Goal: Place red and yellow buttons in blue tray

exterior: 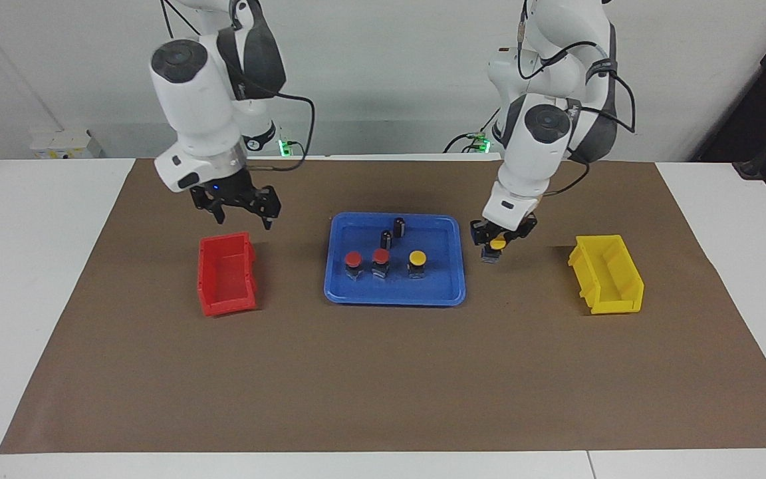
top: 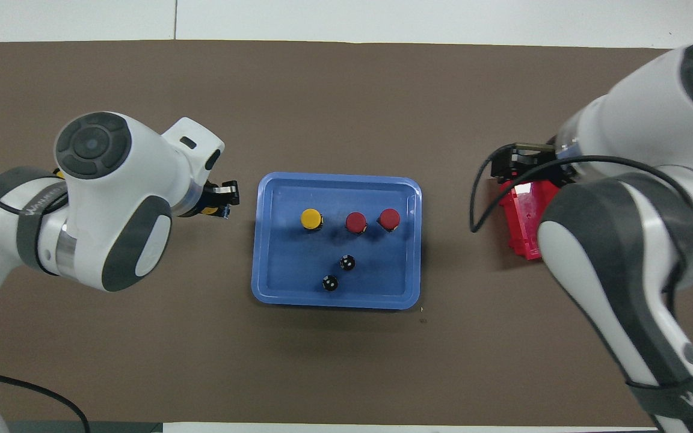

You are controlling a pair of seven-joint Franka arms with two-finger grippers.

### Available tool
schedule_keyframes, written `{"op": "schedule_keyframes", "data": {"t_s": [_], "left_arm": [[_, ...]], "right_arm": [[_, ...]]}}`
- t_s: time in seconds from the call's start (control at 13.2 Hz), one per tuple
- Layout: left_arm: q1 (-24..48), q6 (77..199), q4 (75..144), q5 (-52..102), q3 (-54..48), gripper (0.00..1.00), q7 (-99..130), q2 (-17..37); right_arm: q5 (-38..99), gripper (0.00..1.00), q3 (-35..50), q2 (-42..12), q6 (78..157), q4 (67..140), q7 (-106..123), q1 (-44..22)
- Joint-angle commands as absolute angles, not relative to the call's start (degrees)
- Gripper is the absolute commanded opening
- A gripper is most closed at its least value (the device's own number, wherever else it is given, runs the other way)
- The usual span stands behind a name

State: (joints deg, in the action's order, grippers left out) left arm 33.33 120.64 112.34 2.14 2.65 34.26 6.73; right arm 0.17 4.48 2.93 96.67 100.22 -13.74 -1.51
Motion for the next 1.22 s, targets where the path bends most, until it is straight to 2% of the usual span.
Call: {"op": "schedule_keyframes", "data": {"t_s": [0.0,0.15,0.23,0.3,0.38,0.46,0.61,0.68,0.84,0.99,1.14], "left_arm": [[35.94,125.76,112.76,3.34,3.78,0.01,36.91,10.27],[35.95,126.82,113.2,3.34,3.78,0.01,36.83,10.98],[36.03,129.09,113.38,3.34,3.78,0.02,37.0,12.99],[36.21,129.98,113.55,3.34,3.78,0.07,36.91,13.96],[36.3,129.56,113.47,3.34,3.78,0.34,36.83,14.24],[36.3,128.77,113.03,3.34,3.78,0.87,36.91,14.24],[35.78,125.71,111.63,3.34,3.87,0.94,36.83,13.45],[35.25,121.33,109.53,3.34,4.22,0.94,36.48,12.32],[32.01,109.84,103.04,3.25,4.39,0.97,35.95,9.86],[30.42,99.97,97.23,2.46,4.57,1.0,29.67,9.23],[26.12,98.62,96.5,2.46,4.92,1.0,23.22,6.7]], "right_arm": [[2.81,1.0,4.31,6.06,92.57,99.33,-6.7,2.28],[2.02,1.0,3.69,5.54,91.58,98.0,-5.1,3.16],[1.67,1.0,3.69,4.75,91.58,97.56,-5.1,3.6],[0.8,1.0,3.78,2.83,90.71,95.73,-5.01,3.6],[0.53,1.0,3.78,-0.84,87.31,90.32,-5.01,3.69],[0.44,1.0,3.78,-4.97,85.01,85.04,-5.1,3.6],[0.79,1.0,3.78,-4.23,84.64,86.12,-5.01,3.34],[0.79,1.0,3.78,-3.44,84.46,87.7,-5.01,3.17],[0.79,1.0,3.78,-3.08,84.2,88.07,-4.92,3.51],[0.79,1.0,3.69,0.25,82.28,91.12,-2.3,4.74],[0.62,1.0,3.69,1.58,82.97,92.72,-1.67,4.66]]}}
